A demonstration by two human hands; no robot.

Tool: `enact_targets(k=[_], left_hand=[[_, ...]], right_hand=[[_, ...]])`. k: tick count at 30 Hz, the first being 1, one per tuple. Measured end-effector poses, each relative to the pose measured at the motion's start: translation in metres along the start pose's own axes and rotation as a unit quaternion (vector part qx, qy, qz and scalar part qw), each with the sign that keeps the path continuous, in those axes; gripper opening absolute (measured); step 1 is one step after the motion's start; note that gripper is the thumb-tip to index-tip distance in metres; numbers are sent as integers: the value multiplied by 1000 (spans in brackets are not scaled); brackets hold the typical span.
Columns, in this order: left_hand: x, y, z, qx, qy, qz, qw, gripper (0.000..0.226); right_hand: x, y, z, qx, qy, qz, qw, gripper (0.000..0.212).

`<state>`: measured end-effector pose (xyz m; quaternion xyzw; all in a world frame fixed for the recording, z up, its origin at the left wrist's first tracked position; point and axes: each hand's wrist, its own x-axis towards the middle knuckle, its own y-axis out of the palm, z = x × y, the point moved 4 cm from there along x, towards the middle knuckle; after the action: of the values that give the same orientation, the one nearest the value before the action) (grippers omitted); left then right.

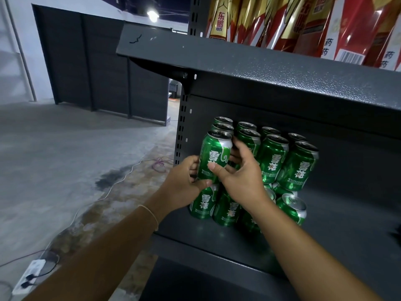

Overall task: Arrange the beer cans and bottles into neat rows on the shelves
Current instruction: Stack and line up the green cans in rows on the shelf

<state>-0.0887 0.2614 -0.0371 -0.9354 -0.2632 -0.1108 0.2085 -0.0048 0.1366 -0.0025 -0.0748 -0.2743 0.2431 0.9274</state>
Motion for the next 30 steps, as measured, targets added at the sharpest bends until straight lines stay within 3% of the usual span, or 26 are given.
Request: enact_targets(k=[3, 6, 8, 10, 17, 23, 30], left_hand=[[-2, -2, -7, 43, -1, 34, 999, 52], [-4, -6, -24, 203, -12, 62, 977, 38], [-9, -11, -44, 349, 22, 16, 937, 20], [-15, -10, -66, 419, 82, -42, 903, 21], [-21, 44, -122, 279, 207, -52, 936, 19], [-8, 122, -141, 186, 225, 12, 956, 40], [4, 241, -161, 126, 222, 80, 964, 45]], right_hand=[[-1, 1, -2, -11, 2, 13, 1000, 79], [-3, -2, -4, -2, 13, 27, 1000, 78], [-5, -9, -1, 9, 26, 16, 1000, 74], [-8, -21, 4, 8, 24, -4, 1000, 63], [-23, -86, 9, -6, -25, -80, 996, 24], [-37, -171, -11, -21, -16, -145, 989, 16], [-66, -290, -48, -62, 13, -204, 977, 16]])
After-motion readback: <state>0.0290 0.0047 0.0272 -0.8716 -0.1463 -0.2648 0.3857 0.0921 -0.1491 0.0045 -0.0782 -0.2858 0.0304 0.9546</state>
